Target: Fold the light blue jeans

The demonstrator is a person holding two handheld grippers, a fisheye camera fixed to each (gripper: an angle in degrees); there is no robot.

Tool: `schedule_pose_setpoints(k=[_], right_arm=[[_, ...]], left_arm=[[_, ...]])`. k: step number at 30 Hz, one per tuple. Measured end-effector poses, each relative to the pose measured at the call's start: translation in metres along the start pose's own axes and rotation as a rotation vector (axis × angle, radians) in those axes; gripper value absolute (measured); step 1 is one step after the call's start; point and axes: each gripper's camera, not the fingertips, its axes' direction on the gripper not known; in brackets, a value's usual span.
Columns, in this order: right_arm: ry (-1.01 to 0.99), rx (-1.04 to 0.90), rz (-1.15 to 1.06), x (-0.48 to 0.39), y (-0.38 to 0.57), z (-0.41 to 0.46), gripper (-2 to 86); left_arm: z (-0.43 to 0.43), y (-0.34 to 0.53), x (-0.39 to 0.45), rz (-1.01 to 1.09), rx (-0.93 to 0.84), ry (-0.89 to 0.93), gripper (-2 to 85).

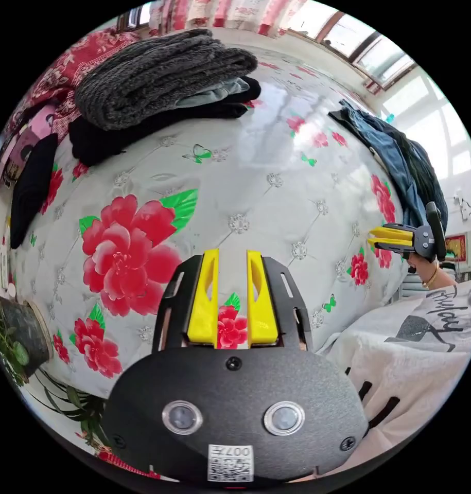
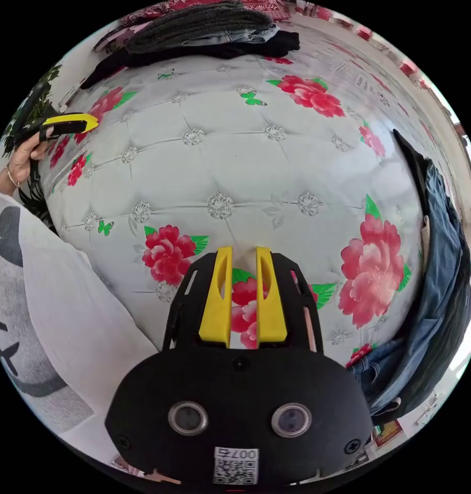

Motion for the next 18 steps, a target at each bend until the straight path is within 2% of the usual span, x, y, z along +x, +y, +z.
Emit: schedule_pose_setpoints(k=[5, 8, 9, 10, 11, 13, 14, 16, 18], right_arm=[[0.008, 0.178, 0.053, -0.004, 0.034, -0.004, 5.1], [-0.21, 0.227, 0.32, 0.04, 0.044, -0.012, 5.3], [-0.36, 0.229, 0.464, 0.071, 0.055, -0.012, 5.5], [-0.429, 0.271, 0.612, 0.101, 0.073, -0.015, 5.8], [-0.435, 0.316, 0.669, 0.114, 0.086, -0.02, 6.0], [-0.315, 0.495, 0.83, 0.161, 0.149, -0.057, 6.9], [-0.253, 0.52, 0.859, 0.173, 0.165, -0.068, 7.2], [0.044, 0.538, 0.98, 0.216, 0.231, -0.107, 8.4], [0.25, 0.498, 1.062, 0.246, 0.279, -0.128, 9.1]], left_arm=[[0.038, -0.023, 0.065, 0.167, -0.105, -0.044, 7.0], [0.061, -0.017, 0.092, 0.184, -0.124, -0.139, 6.3], [0.063, -0.012, 0.098, 0.181, -0.108, -0.176, 6.2], [0.065, -0.008, 0.1, 0.188, -0.094, -0.193, 6.2], [0.065, -0.007, 0.1, 0.193, -0.089, -0.194, 6.1], [0.067, -0.007, 0.092, 0.176, -0.104, -0.158, 6.0], [0.067, -0.008, 0.09, 0.164, -0.112, -0.147, 5.9], [0.069, -0.012, 0.087, 0.143, -0.15, -0.143, 5.5], [0.07, -0.011, 0.089, 0.133, -0.163, -0.17, 4.9]])
